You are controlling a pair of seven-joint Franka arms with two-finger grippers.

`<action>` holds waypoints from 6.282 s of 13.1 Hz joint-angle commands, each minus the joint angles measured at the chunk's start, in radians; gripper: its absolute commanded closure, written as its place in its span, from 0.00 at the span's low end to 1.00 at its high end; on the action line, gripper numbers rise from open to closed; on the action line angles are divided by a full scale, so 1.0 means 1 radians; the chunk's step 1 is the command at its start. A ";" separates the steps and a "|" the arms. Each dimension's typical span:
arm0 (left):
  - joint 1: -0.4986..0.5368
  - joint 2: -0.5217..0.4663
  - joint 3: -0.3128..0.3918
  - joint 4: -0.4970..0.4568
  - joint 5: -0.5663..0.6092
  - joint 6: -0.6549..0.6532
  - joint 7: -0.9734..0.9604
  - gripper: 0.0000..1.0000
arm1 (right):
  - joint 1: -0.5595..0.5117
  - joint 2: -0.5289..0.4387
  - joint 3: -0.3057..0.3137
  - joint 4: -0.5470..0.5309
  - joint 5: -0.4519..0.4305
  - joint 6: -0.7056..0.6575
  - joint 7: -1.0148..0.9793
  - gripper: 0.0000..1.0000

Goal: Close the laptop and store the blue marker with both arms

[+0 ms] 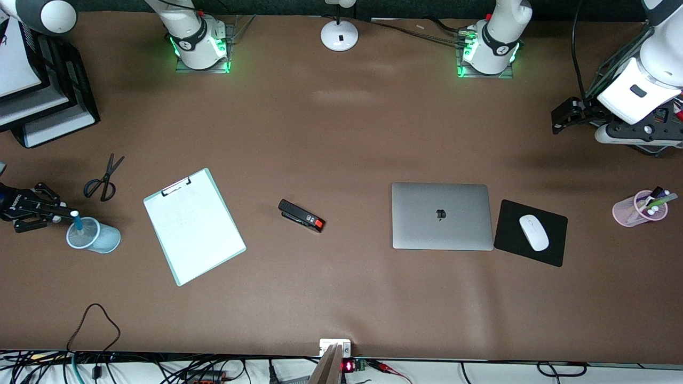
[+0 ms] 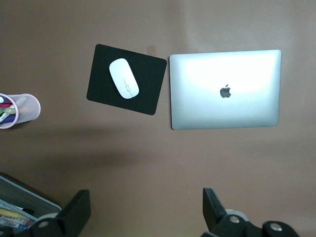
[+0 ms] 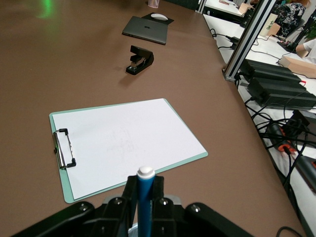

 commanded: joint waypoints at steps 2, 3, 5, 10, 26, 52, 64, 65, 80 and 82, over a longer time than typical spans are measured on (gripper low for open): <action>-0.005 -0.005 0.006 0.013 -0.020 -0.021 0.024 0.00 | -0.018 0.054 0.010 0.036 0.008 -0.003 -0.015 1.00; -0.003 -0.005 0.006 0.013 -0.020 -0.021 0.024 0.00 | -0.019 0.062 0.010 0.036 0.011 -0.003 -0.015 1.00; -0.003 -0.005 0.006 0.013 -0.022 -0.027 0.024 0.00 | -0.019 0.071 0.010 0.036 0.013 -0.001 -0.015 1.00; -0.003 -0.005 0.007 0.013 -0.022 -0.033 0.024 0.00 | -0.019 0.074 0.012 0.043 0.017 0.034 -0.013 1.00; -0.002 -0.004 -0.017 0.015 -0.025 -0.035 0.007 0.00 | -0.016 0.116 0.032 0.069 0.030 0.132 -0.009 0.96; -0.003 -0.004 -0.022 0.023 -0.023 -0.035 0.004 0.00 | 0.372 -0.455 0.025 -0.106 -0.585 0.066 1.543 0.00; -0.003 -0.004 -0.022 0.023 -0.023 -0.035 0.005 0.00 | 0.564 -0.604 0.024 -0.233 -0.864 -0.003 2.431 0.00; -0.003 -0.004 -0.022 0.023 -0.023 -0.035 0.005 0.00 | 0.564 -0.624 0.025 -0.231 -0.890 -0.027 2.499 0.00; -0.003 -0.004 -0.022 0.023 -0.023 -0.035 0.005 0.00 | 0.524 -0.814 0.027 -0.343 -0.977 0.060 2.486 0.00; -0.003 -0.004 -0.022 0.023 -0.023 -0.035 0.005 0.00 | 0.524 -0.814 0.027 -0.343 -0.977 0.060 2.486 0.00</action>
